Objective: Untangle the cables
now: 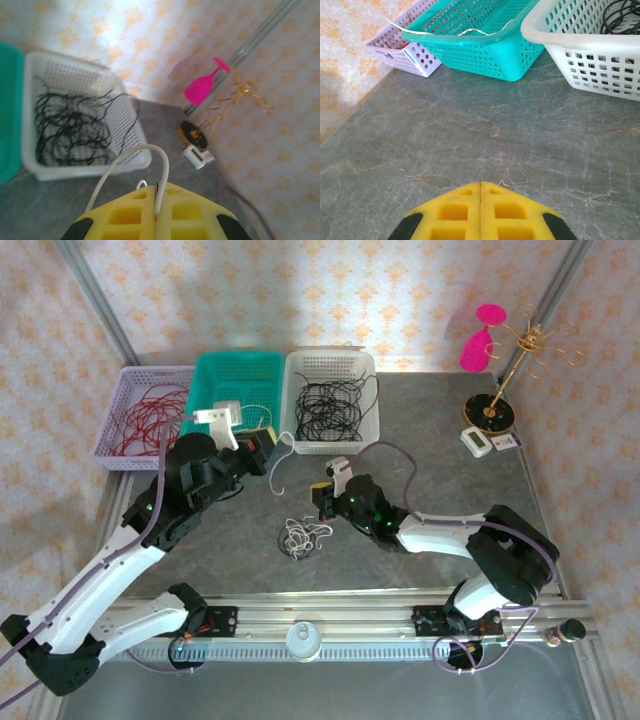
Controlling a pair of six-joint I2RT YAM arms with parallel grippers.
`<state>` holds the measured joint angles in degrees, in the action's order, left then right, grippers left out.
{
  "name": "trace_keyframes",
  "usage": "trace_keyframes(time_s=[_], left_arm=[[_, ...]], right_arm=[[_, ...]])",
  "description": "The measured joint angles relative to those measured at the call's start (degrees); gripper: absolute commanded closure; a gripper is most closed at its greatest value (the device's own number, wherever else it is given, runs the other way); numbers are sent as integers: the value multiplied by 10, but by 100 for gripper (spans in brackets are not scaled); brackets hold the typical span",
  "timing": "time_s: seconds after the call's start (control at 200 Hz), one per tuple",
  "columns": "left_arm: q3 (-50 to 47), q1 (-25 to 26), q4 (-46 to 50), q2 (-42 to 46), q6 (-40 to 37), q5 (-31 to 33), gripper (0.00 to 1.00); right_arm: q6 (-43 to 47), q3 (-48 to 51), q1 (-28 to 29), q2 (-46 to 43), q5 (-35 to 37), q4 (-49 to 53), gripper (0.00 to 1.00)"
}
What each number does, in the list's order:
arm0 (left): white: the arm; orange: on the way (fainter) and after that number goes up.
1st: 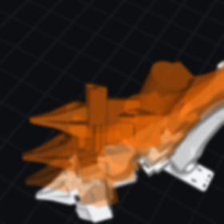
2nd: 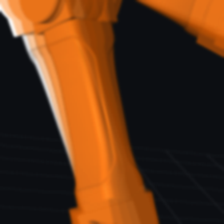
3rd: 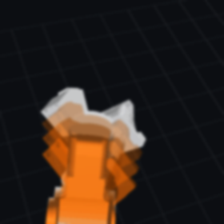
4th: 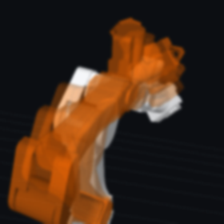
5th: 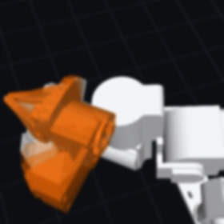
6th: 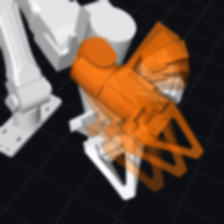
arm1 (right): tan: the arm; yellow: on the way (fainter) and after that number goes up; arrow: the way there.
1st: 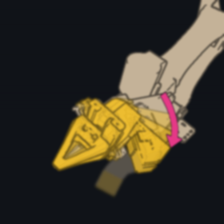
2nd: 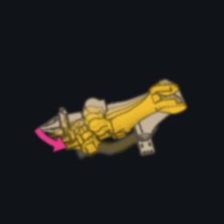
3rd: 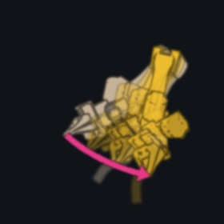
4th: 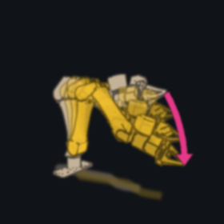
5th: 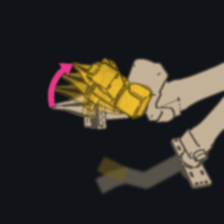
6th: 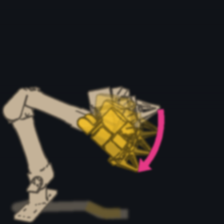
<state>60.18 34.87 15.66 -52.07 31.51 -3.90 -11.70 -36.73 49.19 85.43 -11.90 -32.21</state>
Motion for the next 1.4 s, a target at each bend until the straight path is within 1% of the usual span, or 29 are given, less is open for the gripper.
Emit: trace_keyframes(time_s=[0.04,0.095,0.145,0.165,0.2,0.255,0.37,0.506,0.651,0.711,0.761,0.836,0.896,1.101,1.146,1.301,1.401], left_arm=[[-21,0,2,10,2,2,100],[-44,0,5,21,3,2,100],[-57,0,5,27,3,2,100],[-60,0,5,29,3,2,100],[-63,0,5,30,3,2,100],[-63,0,3,30,3,0,100],[-62,0,2,28,-3,-16,100],[-58,0,3,26,-19,-47,100],[-37,0,4,26,-38,-64,100],[-30,0,4,26,-46,-71,100],[-27,0,4,26,-51,-77,100],[-23,0,4,26,-62,-89,100],[-20,0,3,26,-73,-94,100],[17,0,4,24,-106,-76,100],[32,0,4,21,-113,-74,100],[77,-1,25,-15,-141,-54,100],[111,-16,53,-51,-156,-35,100]], right_arm=[[-3,0,0,-10,0,18,99],[-3,3,0,-28,-3,42,94],[-1,8,0,-44,-12,55,82],[0,9,0,-52,-18,60,73],[7,12,0,-65,-33,65,62],[22,13,0,-81,-61,65,53],[41,7,0,-99,-111,48,47],[43,-30,-1,-86,-165,24,43],[9,-97,-3,-23,-225,-6,44],[-16,-113,-4,4,-245,-23,47],[-36,-114,-4,23,-257,-39,54],[-56,-115,-4,47,-259,-43,69],[-72,-115,-4,66,-257,-43,78],[-98,-103,-3,87,-254,-49,98],[-105,-99,-3,87,-254,-54,100],[-108,-85,-1,87,-254,-89,100],[-108,-75,0,87,-248,-100,100]])
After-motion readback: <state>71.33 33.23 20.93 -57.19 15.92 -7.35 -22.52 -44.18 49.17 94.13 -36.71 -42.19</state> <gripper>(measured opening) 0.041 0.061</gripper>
